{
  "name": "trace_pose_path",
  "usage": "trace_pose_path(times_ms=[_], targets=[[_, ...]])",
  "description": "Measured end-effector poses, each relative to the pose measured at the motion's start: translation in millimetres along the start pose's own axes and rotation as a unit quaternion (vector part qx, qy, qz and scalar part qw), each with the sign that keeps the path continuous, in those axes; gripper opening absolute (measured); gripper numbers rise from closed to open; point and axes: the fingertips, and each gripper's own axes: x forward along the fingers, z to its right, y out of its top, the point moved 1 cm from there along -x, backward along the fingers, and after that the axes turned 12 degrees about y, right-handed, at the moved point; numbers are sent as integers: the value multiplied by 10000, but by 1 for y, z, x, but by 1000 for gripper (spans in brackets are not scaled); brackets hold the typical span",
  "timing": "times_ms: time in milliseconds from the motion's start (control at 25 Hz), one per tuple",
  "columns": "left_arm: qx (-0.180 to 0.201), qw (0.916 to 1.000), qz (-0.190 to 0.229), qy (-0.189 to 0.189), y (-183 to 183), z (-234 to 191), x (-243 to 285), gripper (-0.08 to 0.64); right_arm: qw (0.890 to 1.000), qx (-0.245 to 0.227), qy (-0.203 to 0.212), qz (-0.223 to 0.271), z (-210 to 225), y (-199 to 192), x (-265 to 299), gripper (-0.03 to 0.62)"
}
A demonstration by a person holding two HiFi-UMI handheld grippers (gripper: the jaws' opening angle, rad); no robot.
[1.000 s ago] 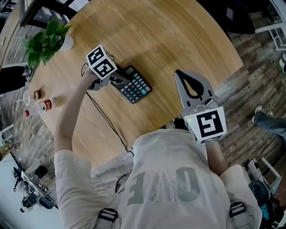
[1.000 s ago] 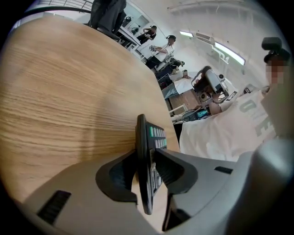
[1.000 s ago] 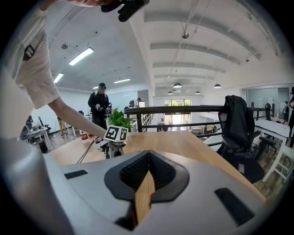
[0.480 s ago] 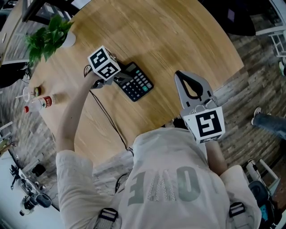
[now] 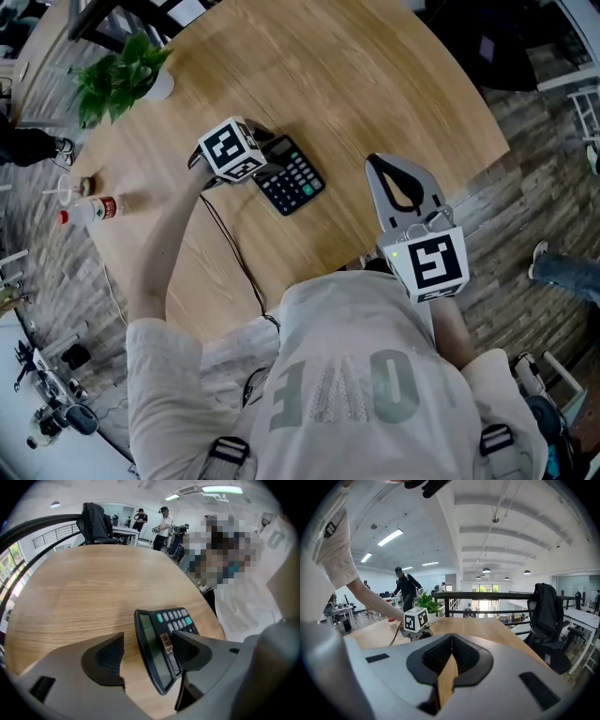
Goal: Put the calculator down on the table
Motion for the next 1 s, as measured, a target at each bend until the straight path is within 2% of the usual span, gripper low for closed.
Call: trace_pose_path(times_ms=[120, 240, 320, 360, 400, 440, 480, 520, 600, 640, 680, 840, 1000], targets=[[-37, 9984, 145, 548, 1, -9, -6, 328, 9999, -84, 21, 66, 0, 7, -5, 18], [-314, 9900, 488, 1284, 5, -28, -20, 334, 9997, -216, 77, 101, -2, 12, -9, 18], [-771, 9772, 834, 1793, 10, -46, -40, 334, 9992, -341, 126, 178, -4, 17, -11, 18], [-988, 9671, 1014, 2114, 13, -55, -53, 334, 9988, -410, 148, 211, -5, 20, -12, 18], [-1178, 9535, 1203, 2501, 16, -65, -69, 334, 9984, -489, 163, 243, -6, 24, -13, 18], [-1353, 9354, 1426, 2940, 19, -74, -89, 333, 9977, -587, 166, 280, -6, 28, -13, 18], [-1528, 9124, 1708, 3393, 21, -82, -111, 333, 9968, -711, 151, 319, -6, 33, -14, 18], [-1709, 8848, 2047, 3822, 24, -87, -136, 331, 9956, -859, 112, 355, -6, 39, -14, 18], [-2019, 8237, 2698, 4560, 27, -87, -186, 331, 9920, -1185, 3, 424, -6, 52, -15, 18], [-2078, 7952, 2922, 4889, 28, -81, -209, 331, 9899, -1343, -39, 464, -7, 58, -15, 18], [-2055, 7702, 3077, 5194, 29, -72, -230, 331, 9875, -1487, -63, 509, -9, 63, -16, 18], [-1664, 6901, 3548, 6084, 41, -15, -303, 325, 9783, -1896, 21, 833, -21, 86, -17, 18], [-1570, 5964, 4034, 6760, 47, 54, -362, 276, 9687, -2110, 205, 1291, -42, 109, -20, 18]])
